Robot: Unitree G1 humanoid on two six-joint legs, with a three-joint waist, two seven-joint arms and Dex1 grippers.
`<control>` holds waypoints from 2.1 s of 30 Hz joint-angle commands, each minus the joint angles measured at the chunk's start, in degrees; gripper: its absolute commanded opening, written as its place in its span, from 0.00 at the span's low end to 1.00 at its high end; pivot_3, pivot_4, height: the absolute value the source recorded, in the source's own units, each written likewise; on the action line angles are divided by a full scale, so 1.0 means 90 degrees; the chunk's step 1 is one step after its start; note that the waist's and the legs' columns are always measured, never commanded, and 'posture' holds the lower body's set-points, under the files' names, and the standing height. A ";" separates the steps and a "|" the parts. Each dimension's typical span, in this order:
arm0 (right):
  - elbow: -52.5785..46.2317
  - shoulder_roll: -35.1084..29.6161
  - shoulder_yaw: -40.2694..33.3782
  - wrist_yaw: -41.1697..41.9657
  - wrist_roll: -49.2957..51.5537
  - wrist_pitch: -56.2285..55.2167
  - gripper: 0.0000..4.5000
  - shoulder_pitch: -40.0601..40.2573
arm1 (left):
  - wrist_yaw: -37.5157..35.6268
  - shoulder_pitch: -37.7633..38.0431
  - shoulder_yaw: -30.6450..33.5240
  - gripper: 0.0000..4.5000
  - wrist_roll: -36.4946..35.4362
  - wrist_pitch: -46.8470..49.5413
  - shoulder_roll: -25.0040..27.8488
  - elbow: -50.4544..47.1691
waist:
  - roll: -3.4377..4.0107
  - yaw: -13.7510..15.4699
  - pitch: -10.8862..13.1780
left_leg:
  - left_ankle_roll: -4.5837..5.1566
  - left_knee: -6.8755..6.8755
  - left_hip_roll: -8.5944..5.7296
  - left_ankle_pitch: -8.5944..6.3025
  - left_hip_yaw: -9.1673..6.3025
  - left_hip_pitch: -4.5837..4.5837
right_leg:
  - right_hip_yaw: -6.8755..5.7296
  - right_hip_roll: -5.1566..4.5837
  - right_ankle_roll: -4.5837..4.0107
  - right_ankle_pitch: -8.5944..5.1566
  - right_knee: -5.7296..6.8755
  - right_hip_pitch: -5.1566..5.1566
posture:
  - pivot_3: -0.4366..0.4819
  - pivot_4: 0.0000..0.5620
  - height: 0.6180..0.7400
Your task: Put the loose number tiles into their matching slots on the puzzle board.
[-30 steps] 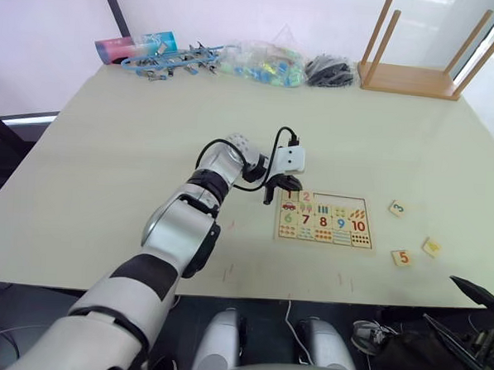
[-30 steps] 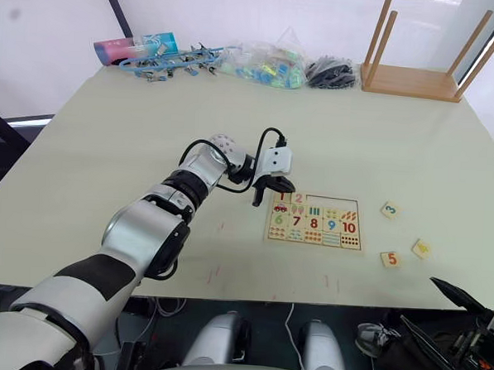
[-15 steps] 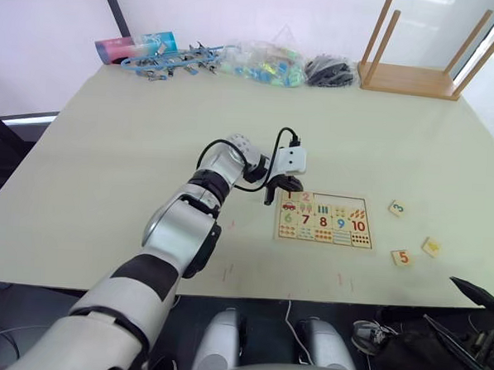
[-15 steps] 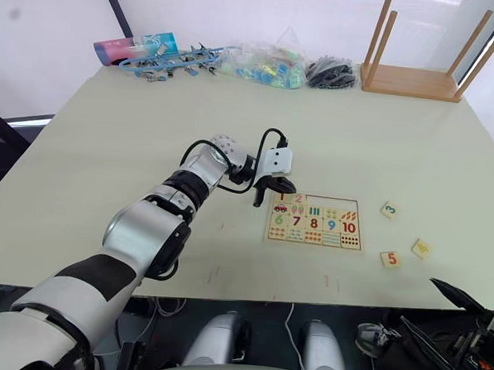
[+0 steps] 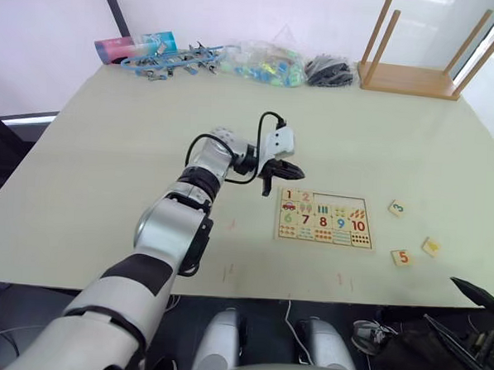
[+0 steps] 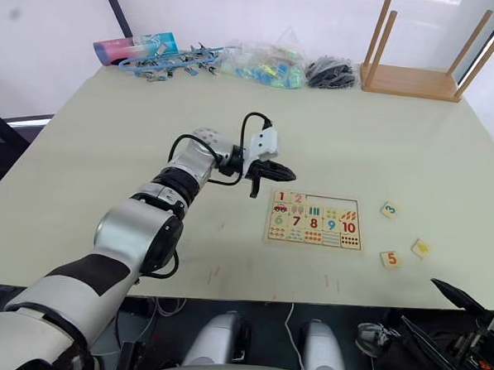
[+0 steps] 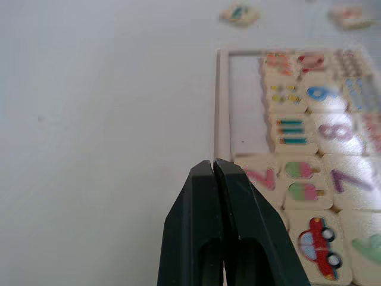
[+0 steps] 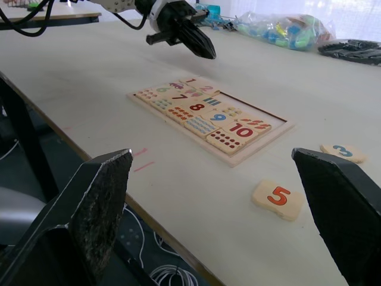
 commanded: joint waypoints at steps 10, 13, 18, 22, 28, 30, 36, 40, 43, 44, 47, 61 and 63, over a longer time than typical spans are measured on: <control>0.0470 -0.0294 -0.0077 -0.0683 -0.0351 0.0142 1.00 -0.0460 | -0.0545 0.1912 0.0876 0.02 -0.1610 0.1345 0.1105 -0.3259 | 0.0004 -0.0005 -0.0003 | 0.0000 0.0000 0.0003 0.0000 0.0004 0.0006 | 0.0006 0.0000 0.0001 0.0001 0.0005 0.0001 | 0.48 0.27 0.99; 0.0605 -0.0359 -0.0071 -0.0777 -0.0399 0.0157 1.00 -0.0575 | -0.0161 0.2608 0.1001 0.02 -0.1815 0.1740 0.1399 -0.4184 | 0.0006 0.0007 -0.0004 | -0.0001 -0.0001 0.0005 0.0001 0.0006 0.0010 | 0.0008 0.0000 0.0000 0.0001 0.0007 0.0001 | 0.48 0.27 0.99; 0.1059 -0.0590 -0.0147 -0.1110 -0.0641 0.0226 1.00 -0.0815 | 0.0553 0.4362 0.1396 0.51 -0.2312 0.2543 0.1800 -0.6089 | 0.0012 -0.0007 -0.0012 | 0.0000 0.0001 0.0006 0.0001 0.0009 0.0017 | 0.0012 -0.0006 0.0000 0.0001 0.0008 0.0008 | 0.48 0.27 0.99; 0.1338 -0.0758 -0.0203 -0.1217 -0.0665 0.0301 1.00 -0.0953 | 0.1196 0.5590 0.1659 0.95 -0.2657 0.2973 0.1910 -0.7398 | 0.0015 0.0007 -0.0014 | 0.0004 -0.0003 0.0042 -0.0003 0.0028 0.0027 | 0.0019 -0.0004 -0.0001 0.0001 0.0006 0.0007 | 0.48 0.27 0.99; 0.1663 -0.0994 -0.0255 -0.1169 -0.0669 0.0424 1.00 -0.1093 | 0.1672 0.6884 0.2154 0.99 -0.2969 0.3006 0.2185 -0.8206 | 0.0022 0.0014 -0.0014 | -0.0001 -0.0020 0.0052 -0.0004 0.0045 0.0111 | 0.0026 -0.0013 -0.0008 0.0000 0.0006 0.0066 | 0.48 0.27 0.99; 0.1724 -0.1064 -0.0261 -0.1181 -0.0683 0.0455 1.00 -0.1121 | 0.1734 0.7406 0.2444 0.99 -0.3106 0.2935 0.2300 -0.8449 | 0.0025 0.0004 -0.0015 | -0.0002 -0.0020 0.0054 -0.0005 0.0046 0.0110 | 0.0026 -0.0017 -0.0008 0.0001 0.0006 0.0062 | 0.48 0.27 0.99; 0.1998 -0.1234 -0.0316 -0.1164 -0.0770 0.0476 1.00 -0.1108 | 0.1790 0.8647 0.3207 0.99 -0.3511 0.2771 0.2501 -0.8996 | 0.0025 -0.0010 -0.0017 | -0.0018 -0.0039 0.0058 -0.0015 0.0063 0.0109 | 0.0029 -0.0063 -0.0009 0.0000 -0.0003 0.0048 | 0.48 0.27 0.99; 0.2143 -0.1309 -0.0334 -0.1051 -0.0715 0.0460 1.00 -0.1155 | 0.1873 0.9107 0.3543 0.99 -0.3864 0.2853 0.2502 -0.9258 | 0.0025 0.0019 -0.0017 | -0.0029 -0.0049 0.0055 -0.0022 0.0072 0.0108 | 0.0023 -0.0076 -0.0009 0.0000 -0.0007 0.0040 | 0.48 0.27 0.99; 0.2270 -0.1349 -0.0333 -0.0956 -0.0702 0.0479 1.00 -0.1213 | 0.1812 0.9353 0.3655 0.99 -0.3973 0.2759 0.2547 -0.9312 | 0.0025 0.0011 -0.0018 | -0.0031 -0.0049 0.0055 -0.0023 0.0075 0.0108 | -0.0005 -0.0109 -0.0009 0.0000 -0.0006 0.0040 | 0.48 0.27 0.99; 0.2300 -0.1357 -0.0329 -0.0924 -0.0703 0.0482 1.00 -0.1230 | 0.1836 0.9398 0.3691 0.99 -0.4004 0.2747 0.2550 -0.9318 | 0.0025 0.0008 -0.0018 | -0.0031 -0.0050 0.0055 -0.0024 0.0077 0.0108 | -0.0016 -0.0116 -0.0009 0.0000 -0.0006 0.0040 | 0.48 0.27 0.99; 0.2326 -0.1371 -0.0329 -0.0900 -0.0698 0.0503 1.00 -0.1270 | 0.1878 0.9471 0.3718 0.99 -0.4064 0.2719 0.2567 -0.9342 | 0.0025 0.0005 -0.0017 | -0.0031 -0.0058 0.0055 -0.0024 0.0083 0.0108 | -0.0024 -0.0114 -0.0008 -0.0001 -0.0008 0.0035 | 0.48 0.27 0.99; 0.2020 -0.1337 -0.0268 -0.1096 -0.0743 0.0609 1.00 -0.1299 | 0.1847 0.9371 0.3552 0.99 -0.4120 0.2533 0.2644 -0.9189 | 0.0025 0.0005 -0.0017 | -0.0030 -0.0097 0.0052 -0.0023 0.0094 0.0109 | -0.0024 -0.0083 -0.0008 0.0000 -0.0043 0.0032 | 0.48 0.27 0.99; 0.1945 -0.1334 -0.0265 -0.1144 -0.0741 0.0640 1.00 -0.1280 | 0.1808 0.9355 0.3534 0.99 -0.4115 0.2518 0.2662 -0.9176 | 0.0025 0.0005 -0.0017 | -0.0030 -0.0098 0.0053 -0.0023 0.0094 0.0109 | -0.0024 -0.0079 -0.0008 0.0000 -0.0046 0.0032 | 0.48 0.27 0.99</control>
